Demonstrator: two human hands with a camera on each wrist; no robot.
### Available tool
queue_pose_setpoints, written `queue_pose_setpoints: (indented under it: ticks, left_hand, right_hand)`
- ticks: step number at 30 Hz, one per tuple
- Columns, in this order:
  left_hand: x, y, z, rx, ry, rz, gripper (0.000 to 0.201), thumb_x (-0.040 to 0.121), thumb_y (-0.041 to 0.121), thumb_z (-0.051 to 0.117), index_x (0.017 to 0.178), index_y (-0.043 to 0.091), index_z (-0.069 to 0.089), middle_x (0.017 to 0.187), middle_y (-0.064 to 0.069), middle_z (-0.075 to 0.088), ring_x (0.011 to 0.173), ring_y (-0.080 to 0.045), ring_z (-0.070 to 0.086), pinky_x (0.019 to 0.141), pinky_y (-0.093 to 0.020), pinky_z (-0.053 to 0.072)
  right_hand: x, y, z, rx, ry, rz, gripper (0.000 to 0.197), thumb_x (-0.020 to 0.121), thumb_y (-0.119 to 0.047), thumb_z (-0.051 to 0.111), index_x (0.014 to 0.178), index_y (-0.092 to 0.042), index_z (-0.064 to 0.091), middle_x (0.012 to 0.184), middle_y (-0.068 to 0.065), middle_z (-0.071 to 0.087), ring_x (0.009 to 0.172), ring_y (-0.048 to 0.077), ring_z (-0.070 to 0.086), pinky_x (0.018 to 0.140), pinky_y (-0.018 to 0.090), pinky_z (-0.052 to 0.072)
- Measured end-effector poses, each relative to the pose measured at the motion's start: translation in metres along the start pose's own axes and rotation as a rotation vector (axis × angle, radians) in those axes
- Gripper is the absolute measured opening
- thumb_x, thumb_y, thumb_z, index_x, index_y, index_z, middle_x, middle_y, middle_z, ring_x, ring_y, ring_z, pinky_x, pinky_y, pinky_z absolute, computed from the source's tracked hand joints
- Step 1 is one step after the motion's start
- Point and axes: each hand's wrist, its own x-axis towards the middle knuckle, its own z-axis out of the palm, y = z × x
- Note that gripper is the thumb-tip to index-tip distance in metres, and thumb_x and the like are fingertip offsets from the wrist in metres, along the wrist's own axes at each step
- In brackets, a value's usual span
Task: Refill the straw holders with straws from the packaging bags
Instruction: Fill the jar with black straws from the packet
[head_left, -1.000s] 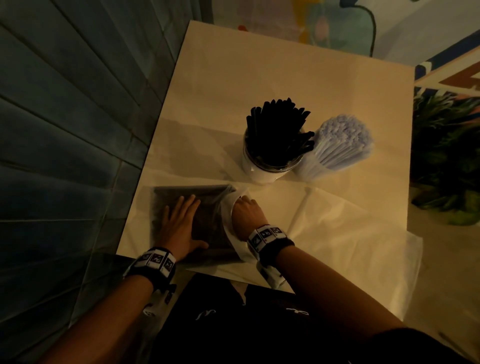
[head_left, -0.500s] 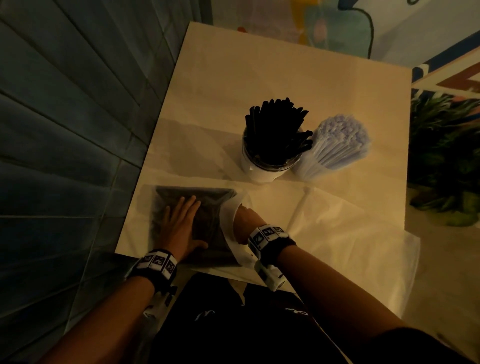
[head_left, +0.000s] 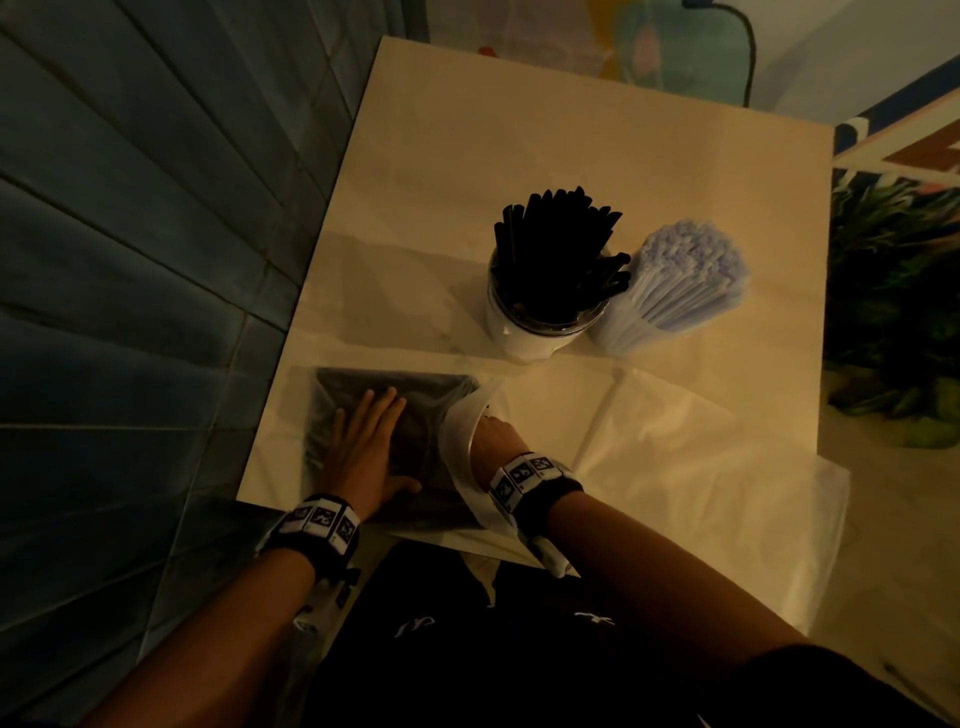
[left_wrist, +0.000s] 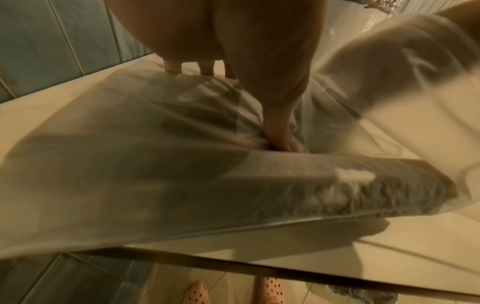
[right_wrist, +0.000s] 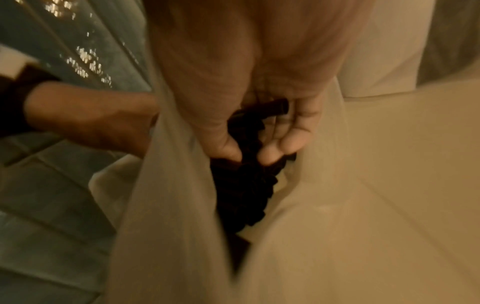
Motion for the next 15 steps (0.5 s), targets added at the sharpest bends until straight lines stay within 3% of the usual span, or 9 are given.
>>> queue_pose_setpoints:
  ticks: [5,9,13,15]
  left_hand:
    - [0.000,-0.001,0.001,-0.006,0.006,0.004,0.119,0.064,0.050,0.084,0.156,0.021,0.014,0.165,0.005,0.002,0.151,-0.019,-0.006,0.122,-0.052,0.000]
    - [0.000,-0.001,0.002,0.007,0.006,0.005,0.118,0.065,0.051,0.083,0.156,0.023,0.014,0.165,0.006,0.001,0.151,-0.018,-0.006,0.122,-0.050,0.000]
    - [0.000,-0.001,0.000,0.013,0.003,0.006,0.119,0.064,0.052,0.083,0.156,0.024,0.013,0.164,0.008,0.000,0.151,-0.017,-0.006,0.122,-0.050,0.001]
    - [0.001,-0.001,-0.001,0.007,-0.009,0.005,0.120,0.064,0.053,0.083,0.156,0.024,0.012,0.164,0.009,-0.002,0.151,-0.017,-0.008,0.122,-0.050,0.000]
  right_hand:
    - [0.000,-0.005,0.003,-0.100,0.040,-0.079,0.037,0.102,-0.014,0.045,0.135,0.004,0.047,0.134,0.025,0.052,0.119,0.040,0.054,0.101,0.043,0.043]
    - [-0.001,0.001,0.007,-0.206,0.039,-0.074,0.034,0.103,-0.019,0.042,0.130,0.000,0.052,0.132,0.021,0.056,0.119,0.036,0.055,0.097,0.039,0.042]
    - [-0.004,0.011,0.005,-0.243,0.023,-0.040,0.037,0.105,-0.019,0.040,0.136,0.001,0.048,0.137,0.020,0.053,0.124,0.034,0.052,0.102,0.036,0.038]
    - [-0.007,0.018,0.000,-0.282,0.017,-0.024,0.034,0.104,-0.020,0.042,0.131,-0.001,0.050,0.131,0.018,0.057,0.119,0.033,0.056,0.098,0.035,0.041]
